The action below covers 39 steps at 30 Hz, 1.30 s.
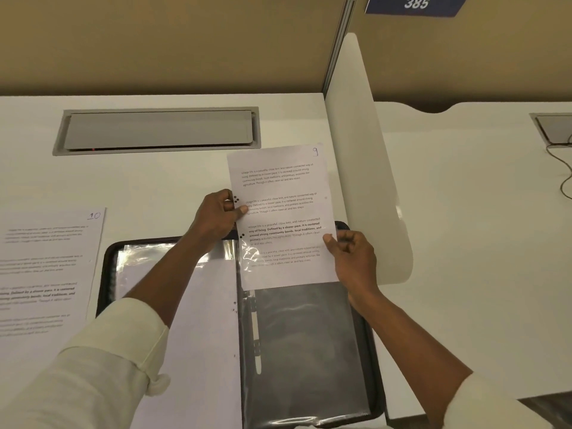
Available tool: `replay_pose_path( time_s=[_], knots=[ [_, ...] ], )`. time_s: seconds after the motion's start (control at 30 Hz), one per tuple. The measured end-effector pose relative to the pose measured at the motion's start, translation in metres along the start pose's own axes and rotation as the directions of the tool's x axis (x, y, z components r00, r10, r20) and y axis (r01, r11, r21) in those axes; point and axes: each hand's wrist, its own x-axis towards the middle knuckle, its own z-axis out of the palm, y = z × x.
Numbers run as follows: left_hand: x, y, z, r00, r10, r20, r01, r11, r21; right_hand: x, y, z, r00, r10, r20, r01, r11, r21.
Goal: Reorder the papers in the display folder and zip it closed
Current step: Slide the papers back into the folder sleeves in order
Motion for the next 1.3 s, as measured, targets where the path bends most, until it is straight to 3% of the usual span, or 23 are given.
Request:
replay_pose_path(
  time_s=[0.27,0.37,0.57,0.77,0.93,1.13,1.2,1.3],
  knots=[
    [-0.008,0.005,0.001,0.993,-0.082,0.089,0.067,0.984,0.163,0.04,-0.038,0.027,0.988,-0.131,-0.081,0.121,0.985,-0.122],
    [-0.004,0.018,-0.003,0.996,-0.08,0.04,0.069,0.972,0.225,0.051,-0.037,0.034,0.981,-0.164,-0.103,0.144,0.972,-0.184],
    [0.016,0.042,-0.007,0.993,-0.1,-0.065,0.104,0.993,0.052,0.058,-0.033,0.034,0.977,-0.199,-0.08,0.172,0.949,-0.263],
    [0.022,0.035,-0.007,0.991,-0.131,0.025,0.119,0.957,0.264,0.063,-0.037,0.037,0.984,-0.157,-0.079,0.145,0.98,-0.135],
    [0.016,0.025,-0.01,0.976,-0.189,0.106,0.113,0.862,0.495,0.069,-0.046,0.046,0.982,-0.166,-0.095,0.15,0.977,-0.154],
    [0.02,0.031,-0.013,0.987,-0.152,-0.059,0.161,0.963,0.215,0.076,-0.048,0.05,0.981,-0.194,-0.022,0.182,0.949,-0.256],
    [0.021,0.032,-0.013,0.988,-0.122,-0.099,0.141,0.967,0.212,0.077,-0.047,0.049,0.98,-0.197,-0.01,0.188,0.949,-0.253],
    [0.018,0.029,-0.015,0.992,-0.123,-0.034,0.127,0.941,0.315,0.077,-0.048,0.047,0.979,-0.205,-0.012,0.198,0.956,-0.217]
  ],
)
